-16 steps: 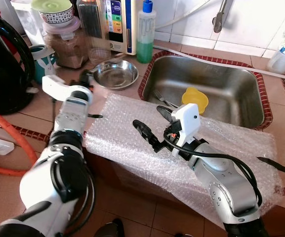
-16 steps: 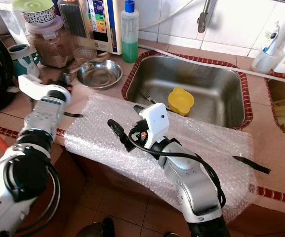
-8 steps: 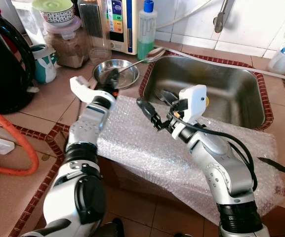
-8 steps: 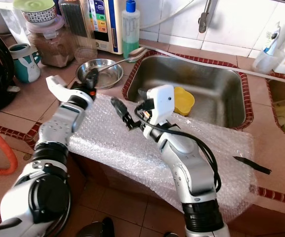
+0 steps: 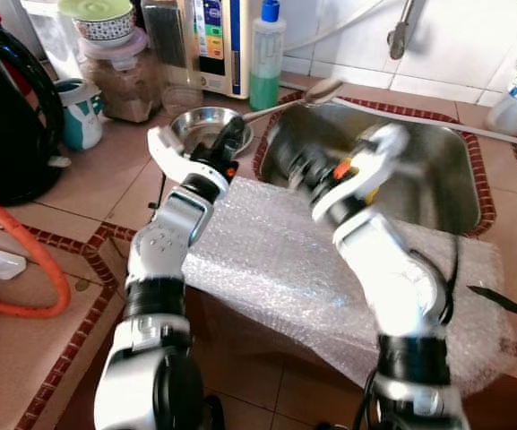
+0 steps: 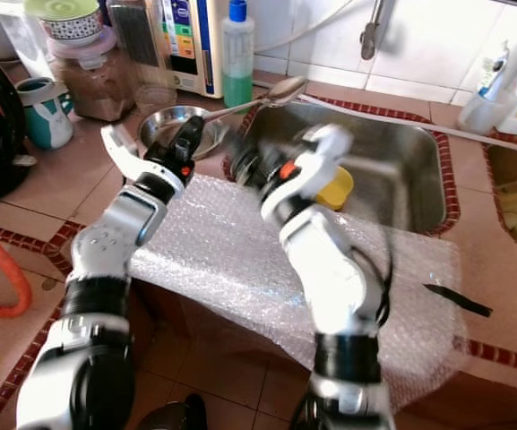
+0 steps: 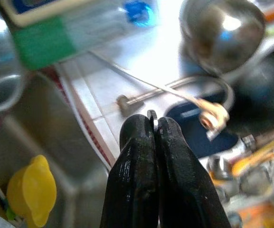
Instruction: Kitchen organization
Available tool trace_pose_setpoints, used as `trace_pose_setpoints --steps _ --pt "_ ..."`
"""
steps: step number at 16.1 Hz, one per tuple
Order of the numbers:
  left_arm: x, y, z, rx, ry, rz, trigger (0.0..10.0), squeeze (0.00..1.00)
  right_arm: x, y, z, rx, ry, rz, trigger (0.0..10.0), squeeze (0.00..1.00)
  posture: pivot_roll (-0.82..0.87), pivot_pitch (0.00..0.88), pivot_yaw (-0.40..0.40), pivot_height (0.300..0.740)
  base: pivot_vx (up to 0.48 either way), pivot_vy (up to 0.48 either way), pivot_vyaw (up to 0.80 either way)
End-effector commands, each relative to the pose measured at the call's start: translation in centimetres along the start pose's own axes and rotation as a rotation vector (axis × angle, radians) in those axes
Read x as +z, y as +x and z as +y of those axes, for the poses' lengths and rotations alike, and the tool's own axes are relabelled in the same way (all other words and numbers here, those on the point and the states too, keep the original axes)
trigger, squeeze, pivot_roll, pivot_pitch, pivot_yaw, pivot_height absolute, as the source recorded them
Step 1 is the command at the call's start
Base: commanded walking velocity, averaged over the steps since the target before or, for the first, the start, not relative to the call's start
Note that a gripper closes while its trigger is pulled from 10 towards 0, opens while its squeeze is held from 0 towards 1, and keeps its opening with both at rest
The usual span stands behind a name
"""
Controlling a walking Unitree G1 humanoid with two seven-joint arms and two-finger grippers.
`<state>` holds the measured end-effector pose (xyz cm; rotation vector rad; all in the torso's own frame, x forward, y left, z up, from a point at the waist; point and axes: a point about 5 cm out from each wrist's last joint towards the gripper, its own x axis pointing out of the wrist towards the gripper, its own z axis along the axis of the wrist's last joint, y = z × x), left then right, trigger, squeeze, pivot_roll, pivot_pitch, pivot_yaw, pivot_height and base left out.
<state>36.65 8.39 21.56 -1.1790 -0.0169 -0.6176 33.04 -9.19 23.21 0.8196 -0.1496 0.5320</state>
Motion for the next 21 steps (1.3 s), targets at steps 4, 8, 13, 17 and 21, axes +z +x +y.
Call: trace_pose_setpoints --steps 4,8,13,17,21 --pt "-6.1 0.0 -1.8 -0.03 -0.189 0.074 0.0 0.0 0.3 0.7 -1.3 -0.103 -0.063 -0.021 10.0 0.0 -0.02 0.123 -0.01 0.74 0.0 0.0 0.0" --pt "-7.3 -0.4 -2.8 -0.056 -0.202 0.13 0.0 0.0 0.3 1.7 -2.0 -0.136 0.011 -0.038 10.0 0.0 -0.02 0.127 -0.008 0.74 0.0 0.0 0.0" --pt "-8.0 -1.3 -3.1 -0.05 -0.201 0.171 0.0 0.0 0.9 3.1 -2.3 -0.123 0.025 -0.076 5.2 0.0 0.0 0.128 -0.008 0.74 0.0 0.0 0.0" --pt "-8.0 -1.7 -3.2 -0.05 -0.201 0.178 0.0 0.0 1.1 3.2 -3.5 -0.177 0.031 -0.096 0.0 0.0 0.01 0.126 -0.01 0.74 0.0 0.0 0.0" --pt "-8.1 -1.7 -3.8 -0.073 -0.209 0.185 0.0 0.0 1.3 3.0 -4.6 -0.24 0.038 -0.109 0.0 0.0 0.01 0.122 -0.009 0.74 0.0 0.0 0.0"
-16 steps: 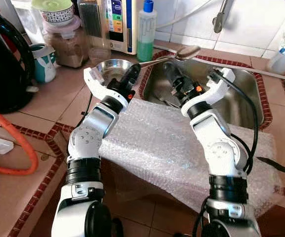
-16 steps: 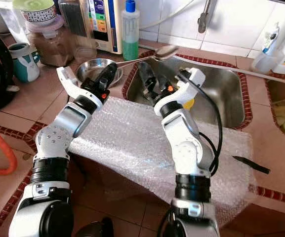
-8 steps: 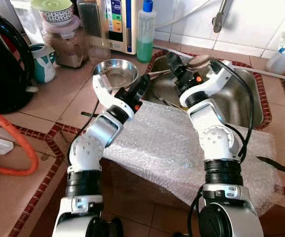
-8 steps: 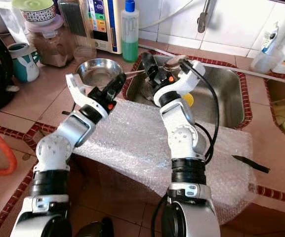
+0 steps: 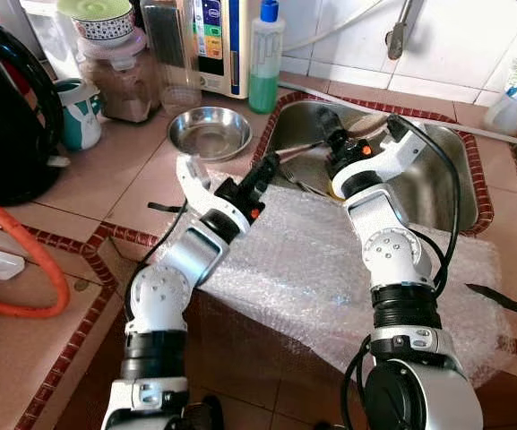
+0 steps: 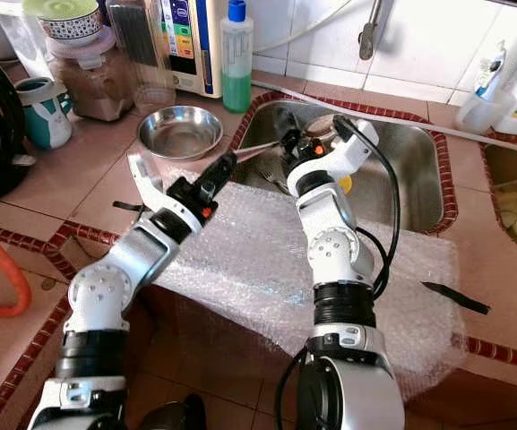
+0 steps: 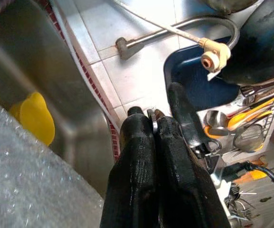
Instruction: Kitchen organization
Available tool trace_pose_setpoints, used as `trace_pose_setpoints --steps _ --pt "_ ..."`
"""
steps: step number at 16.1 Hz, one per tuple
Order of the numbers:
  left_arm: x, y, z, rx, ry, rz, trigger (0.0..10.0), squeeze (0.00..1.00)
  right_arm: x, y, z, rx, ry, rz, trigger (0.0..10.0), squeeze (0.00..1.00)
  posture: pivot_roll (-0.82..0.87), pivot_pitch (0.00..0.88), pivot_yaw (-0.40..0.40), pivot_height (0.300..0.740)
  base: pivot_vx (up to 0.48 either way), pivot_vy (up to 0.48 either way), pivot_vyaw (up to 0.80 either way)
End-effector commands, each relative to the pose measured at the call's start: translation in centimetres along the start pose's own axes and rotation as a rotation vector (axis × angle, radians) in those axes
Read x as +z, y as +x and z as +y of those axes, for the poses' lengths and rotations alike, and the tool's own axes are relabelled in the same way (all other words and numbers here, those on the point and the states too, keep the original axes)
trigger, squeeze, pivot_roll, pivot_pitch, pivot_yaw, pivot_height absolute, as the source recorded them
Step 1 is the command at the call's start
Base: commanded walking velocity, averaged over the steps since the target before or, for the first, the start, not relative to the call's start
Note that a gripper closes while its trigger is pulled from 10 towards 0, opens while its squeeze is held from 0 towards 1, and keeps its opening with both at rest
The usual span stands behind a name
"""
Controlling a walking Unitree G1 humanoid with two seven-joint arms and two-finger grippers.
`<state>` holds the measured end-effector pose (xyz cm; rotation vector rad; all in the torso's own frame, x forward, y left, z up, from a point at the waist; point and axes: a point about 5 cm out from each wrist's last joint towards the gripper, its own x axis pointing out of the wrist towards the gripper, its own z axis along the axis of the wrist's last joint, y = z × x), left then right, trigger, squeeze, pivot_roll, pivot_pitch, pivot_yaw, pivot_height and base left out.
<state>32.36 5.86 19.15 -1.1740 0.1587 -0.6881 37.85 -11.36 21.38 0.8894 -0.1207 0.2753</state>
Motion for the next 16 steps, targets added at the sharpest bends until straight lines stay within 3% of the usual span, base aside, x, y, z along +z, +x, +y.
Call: trace_pose_setpoints --steps 1,13,16 --pt "-3.53 2.0 -3.12 -0.114 -0.147 0.026 0.0 0.0 0.63 0.32 0.05 -0.018 0.009 -0.024 0.0 0.0 0.01 0.122 -0.009 0.74 0.0 0.0 0.0" --pt "-3.73 1.92 -3.23 -0.109 -0.154 0.02 0.0 0.0 0.36 0.36 -0.6 -0.072 0.034 -0.022 0.0 0.0 0.0 0.127 -0.016 0.74 0.0 0.0 0.0" --pt "-4.04 1.83 -2.68 -0.08 -0.097 0.045 0.0 0.0 0.73 0.45 -0.87 -0.083 0.028 -0.033 0.0 0.0 0.0 0.129 -0.017 0.74 0.0 0.0 0.0"
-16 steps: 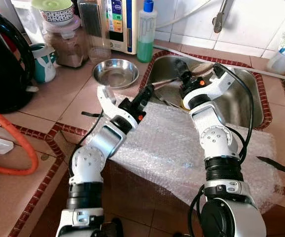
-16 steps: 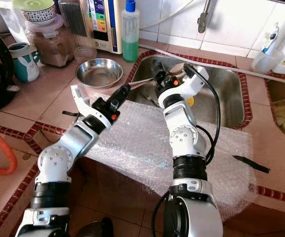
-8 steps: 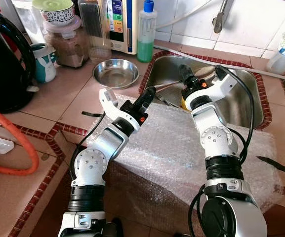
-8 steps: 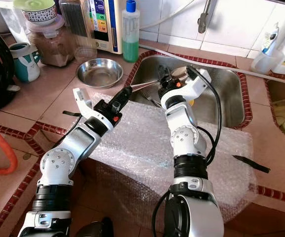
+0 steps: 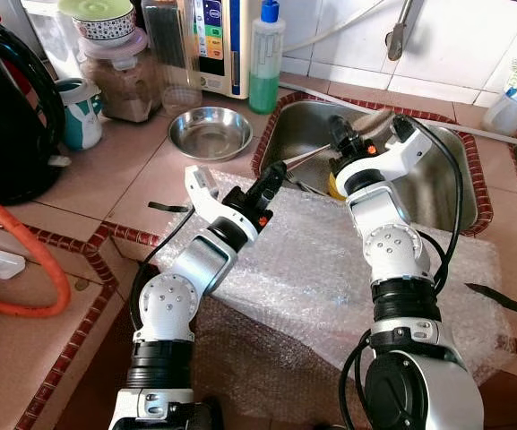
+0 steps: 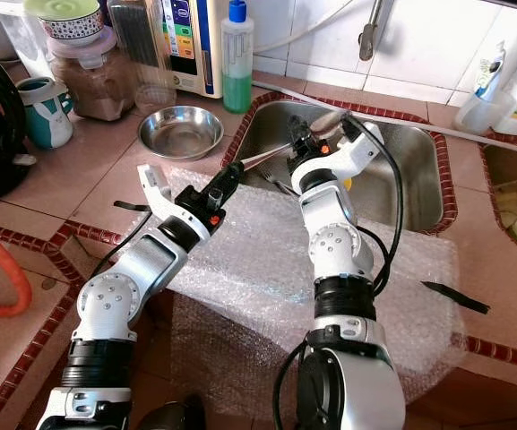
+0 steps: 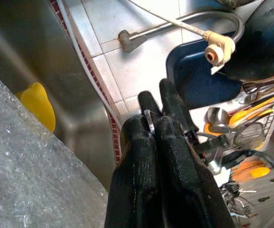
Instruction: Kitchen organization
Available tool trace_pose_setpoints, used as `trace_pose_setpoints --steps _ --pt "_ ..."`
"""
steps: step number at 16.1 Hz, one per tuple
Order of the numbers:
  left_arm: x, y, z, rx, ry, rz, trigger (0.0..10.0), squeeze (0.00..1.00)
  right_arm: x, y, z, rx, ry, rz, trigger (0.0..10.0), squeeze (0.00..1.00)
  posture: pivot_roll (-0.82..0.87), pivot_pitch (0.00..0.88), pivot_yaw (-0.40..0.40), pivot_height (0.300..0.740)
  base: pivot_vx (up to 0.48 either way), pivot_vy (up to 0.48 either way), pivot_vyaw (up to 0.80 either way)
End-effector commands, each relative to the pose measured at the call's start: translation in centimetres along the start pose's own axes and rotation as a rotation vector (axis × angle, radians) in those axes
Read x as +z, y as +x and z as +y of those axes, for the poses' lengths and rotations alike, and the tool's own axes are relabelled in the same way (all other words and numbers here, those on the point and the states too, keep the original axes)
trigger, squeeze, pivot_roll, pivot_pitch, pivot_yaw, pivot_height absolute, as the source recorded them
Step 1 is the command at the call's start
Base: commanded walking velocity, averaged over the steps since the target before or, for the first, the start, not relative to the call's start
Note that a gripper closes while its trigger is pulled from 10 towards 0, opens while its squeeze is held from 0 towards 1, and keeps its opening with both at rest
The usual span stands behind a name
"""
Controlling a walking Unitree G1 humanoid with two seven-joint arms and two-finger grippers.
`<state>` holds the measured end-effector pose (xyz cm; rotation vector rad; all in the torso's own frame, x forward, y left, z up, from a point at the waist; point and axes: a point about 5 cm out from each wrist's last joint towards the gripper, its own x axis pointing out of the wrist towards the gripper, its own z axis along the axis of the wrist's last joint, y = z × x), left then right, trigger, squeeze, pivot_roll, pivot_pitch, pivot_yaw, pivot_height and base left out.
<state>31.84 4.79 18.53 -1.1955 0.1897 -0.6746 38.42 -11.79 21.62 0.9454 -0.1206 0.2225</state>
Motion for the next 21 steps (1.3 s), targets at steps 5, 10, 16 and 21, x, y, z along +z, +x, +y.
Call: trace_pose_setpoints --steps 5,10,16,21 --pt "-3.1 1.8 -2.2 -0.056 0.084 0.082 4.8 0.0 1.8 0.4 -1.2 -0.084 -0.048 -0.069 0.0 0.0 0.02 0.131 -0.01 0.74 0.0 0.0 0.0" --pt "-3.3 2.0 -1.6 -0.004 0.262 0.108 10.0 1.0 2.9 0.5 -1.9 -0.123 -0.096 -0.112 0.0 0.0 0.03 0.129 0.0 0.74 0.0 0.0 0.0" --pt "-2.6 1.3 -0.8 0.034 0.517 0.151 10.0 1.0 4.1 1.3 -2.8 -0.101 -0.311 -0.112 0.0 0.0 0.08 0.129 0.023 0.74 0.0 0.0 0.0" --pt "-2.4 -0.4 0.4 0.05 0.744 0.218 10.0 1.0 3.6 1.6 -3.5 -0.04 -0.657 -0.025 0.0 0.0 0.15 0.121 0.045 0.74 0.0 0.0 0.0"
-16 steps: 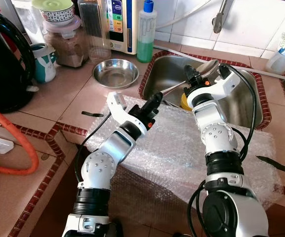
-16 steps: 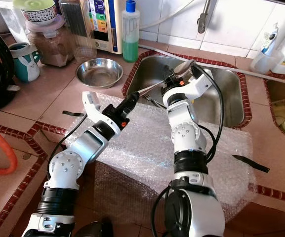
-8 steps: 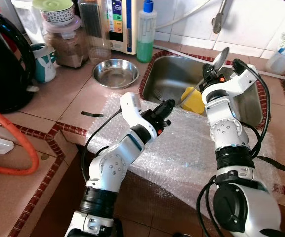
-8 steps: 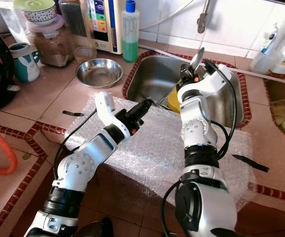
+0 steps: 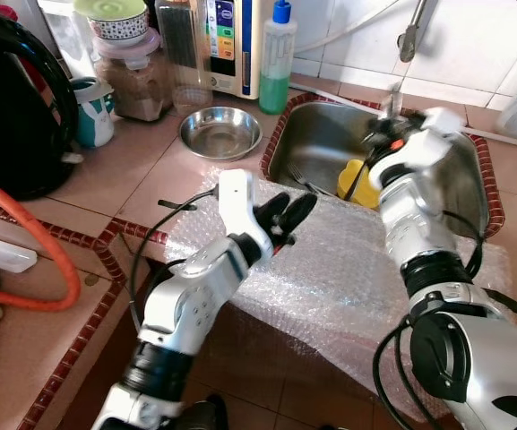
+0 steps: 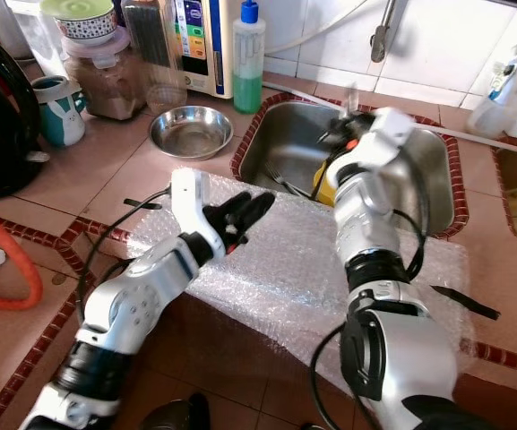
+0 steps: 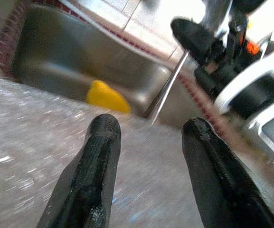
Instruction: Kitchen organization
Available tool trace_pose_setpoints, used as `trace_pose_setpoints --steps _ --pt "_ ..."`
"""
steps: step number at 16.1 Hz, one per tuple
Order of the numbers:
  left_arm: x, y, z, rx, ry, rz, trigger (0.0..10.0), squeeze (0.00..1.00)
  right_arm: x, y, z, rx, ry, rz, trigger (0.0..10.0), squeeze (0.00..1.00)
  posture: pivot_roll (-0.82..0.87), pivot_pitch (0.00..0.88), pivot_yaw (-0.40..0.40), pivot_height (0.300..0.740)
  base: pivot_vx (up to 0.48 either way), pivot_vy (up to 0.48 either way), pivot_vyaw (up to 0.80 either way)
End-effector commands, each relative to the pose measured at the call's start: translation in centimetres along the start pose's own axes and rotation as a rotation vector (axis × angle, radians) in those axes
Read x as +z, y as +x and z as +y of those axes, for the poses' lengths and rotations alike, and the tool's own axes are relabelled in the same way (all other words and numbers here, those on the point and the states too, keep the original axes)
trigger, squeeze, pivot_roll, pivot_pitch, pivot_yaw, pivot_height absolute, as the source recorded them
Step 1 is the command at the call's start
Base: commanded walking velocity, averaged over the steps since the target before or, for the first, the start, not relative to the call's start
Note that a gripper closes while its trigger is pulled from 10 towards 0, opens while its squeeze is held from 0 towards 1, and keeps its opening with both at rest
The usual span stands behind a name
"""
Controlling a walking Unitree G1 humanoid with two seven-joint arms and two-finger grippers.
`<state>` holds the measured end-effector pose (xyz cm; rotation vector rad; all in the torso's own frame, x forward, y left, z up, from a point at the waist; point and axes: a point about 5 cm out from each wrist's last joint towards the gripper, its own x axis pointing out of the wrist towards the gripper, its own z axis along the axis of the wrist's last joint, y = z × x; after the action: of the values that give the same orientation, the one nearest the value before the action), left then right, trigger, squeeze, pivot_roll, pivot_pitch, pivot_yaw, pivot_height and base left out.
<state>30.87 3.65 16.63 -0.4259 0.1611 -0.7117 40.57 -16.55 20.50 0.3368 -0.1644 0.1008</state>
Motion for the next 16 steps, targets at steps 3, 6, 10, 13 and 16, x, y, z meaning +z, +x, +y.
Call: trace_pose_setpoints --steps 3,6,10,13,16 --pt "-0.5 -0.7 -0.1 -0.021 0.175 0.029 10.0 1.0 -0.9 -0.3 -0.6 0.063 -0.351 0.074 0.0 0.0 0.17 0.114 0.049 0.74 0.0 0.0 0.0" --pt "-0.6 -1.0 0.3 -0.013 0.223 0.036 10.0 1.0 -1.6 -0.9 -2.3 0.036 -0.539 0.131 0.0 0.0 0.18 0.11 0.052 0.74 0.0 0.0 0.0" --pt "-0.7 -0.9 0.2 -0.019 0.243 0.034 10.0 1.0 -3.1 -2.0 -3.9 0.01 -0.679 0.219 0.0 0.0 0.17 0.106 0.058 0.74 0.0 0.0 0.0" --pt "-0.6 -0.9 0.2 -0.02 0.254 0.036 10.0 1.0 -4.3 -2.6 -4.0 0.039 -0.664 0.282 3.9 1.0 0.18 0.104 0.057 0.74 0.0 0.0 0.0" --pt "-0.6 -0.9 0.4 -0.013 0.264 0.036 10.0 1.0 -4.8 -2.6 -3.7 0.055 -0.656 0.302 7.5 1.0 0.18 0.103 0.055 0.74 0.0 0.0 0.0"
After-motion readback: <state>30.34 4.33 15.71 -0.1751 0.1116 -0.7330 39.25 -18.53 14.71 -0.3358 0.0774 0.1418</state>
